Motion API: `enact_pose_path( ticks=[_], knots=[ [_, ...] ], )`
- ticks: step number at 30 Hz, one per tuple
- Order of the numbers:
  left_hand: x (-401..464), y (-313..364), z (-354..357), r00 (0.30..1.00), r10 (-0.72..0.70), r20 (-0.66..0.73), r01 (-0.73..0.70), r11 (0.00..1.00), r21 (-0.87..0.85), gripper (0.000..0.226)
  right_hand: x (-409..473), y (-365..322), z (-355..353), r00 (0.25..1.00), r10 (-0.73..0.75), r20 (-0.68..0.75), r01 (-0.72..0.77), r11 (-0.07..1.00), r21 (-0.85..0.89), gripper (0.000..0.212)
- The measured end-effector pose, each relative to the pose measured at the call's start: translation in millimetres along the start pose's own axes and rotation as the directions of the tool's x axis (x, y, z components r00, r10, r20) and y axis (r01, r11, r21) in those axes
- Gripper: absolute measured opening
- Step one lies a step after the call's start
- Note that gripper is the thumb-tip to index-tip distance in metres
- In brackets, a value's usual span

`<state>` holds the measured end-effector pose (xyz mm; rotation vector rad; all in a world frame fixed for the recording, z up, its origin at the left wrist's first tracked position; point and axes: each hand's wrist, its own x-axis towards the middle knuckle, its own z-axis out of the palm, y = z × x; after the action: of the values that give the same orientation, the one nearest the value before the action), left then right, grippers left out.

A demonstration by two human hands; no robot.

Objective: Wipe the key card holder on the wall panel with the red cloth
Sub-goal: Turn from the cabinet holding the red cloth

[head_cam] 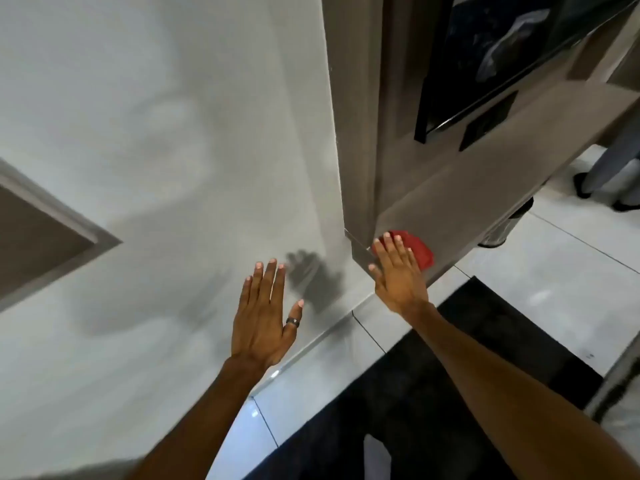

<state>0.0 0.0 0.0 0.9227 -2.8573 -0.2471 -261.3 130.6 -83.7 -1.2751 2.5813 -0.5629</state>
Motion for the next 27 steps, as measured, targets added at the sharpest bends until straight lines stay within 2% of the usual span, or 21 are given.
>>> enact_pose_path(
  ticks=[5,8,13,16,18,19,21,22,24,27],
  knots=[
    [20.9,7.0,21.0,0.999,0.003,0.034,-0.004,0.999,0.045,0.076,38.9,42.5,9.5,0.986,0.032,0.161,-0.006,0.987,-0.160,0.067],
    [20.3,7.5,29.0,0.998,0.030,0.062,-0.035,0.996,0.084,0.074,38.9,49.3,25.7,0.985,0.047,0.167,0.000,0.963,-0.270,0.080],
    [13.9,2.9,26.2,0.996,0.036,0.080,-0.046,0.992,0.121,0.071,35.0,30.1,35.9,0.986,0.153,0.062,-0.144,0.981,-0.131,0.080],
    [3.3,-5.5,16.8,0.998,0.033,0.052,-0.038,0.993,0.108,0.069,23.9,17.1,35.9,0.970,0.235,0.059,-0.230,0.970,-0.077,0.079],
    [-7.0,-14.4,3.5,0.999,0.038,0.007,-0.039,0.993,0.110,0.071,13.4,-0.3,28.2,0.950,0.311,0.034,-0.313,0.946,0.079,0.067],
    [-10.8,-19.8,-4.0,0.999,0.043,-0.021,-0.041,0.994,0.104,0.071,9.9,-11.1,23.3,0.926,0.378,0.011,-0.371,0.901,0.227,0.056],
    [-22.8,-36.2,-24.0,0.995,0.045,-0.092,-0.037,0.995,0.095,0.070,-0.8,-47.4,13.3,0.846,0.533,0.028,-0.457,0.697,0.553,0.037],
    [-28.6,-44.6,-35.0,0.990,0.051,-0.131,-0.039,0.994,0.098,0.069,-7.8,-70.0,9.5,0.814,0.575,0.087,-0.464,0.552,0.693,0.036],
    [-41.3,-67.1,-64.2,0.974,0.072,-0.216,-0.047,0.992,0.119,0.066,-21.9,-129.5,5.2,0.815,0.554,0.170,-0.393,0.313,0.865,0.044],
    [-57.9,-99.5,-112.8,0.933,0.097,-0.346,-0.038,0.984,0.173,0.064,-41.6,-230.9,-2.5,0.889,0.453,0.068,-0.193,0.234,0.953,0.049]
  ],
)
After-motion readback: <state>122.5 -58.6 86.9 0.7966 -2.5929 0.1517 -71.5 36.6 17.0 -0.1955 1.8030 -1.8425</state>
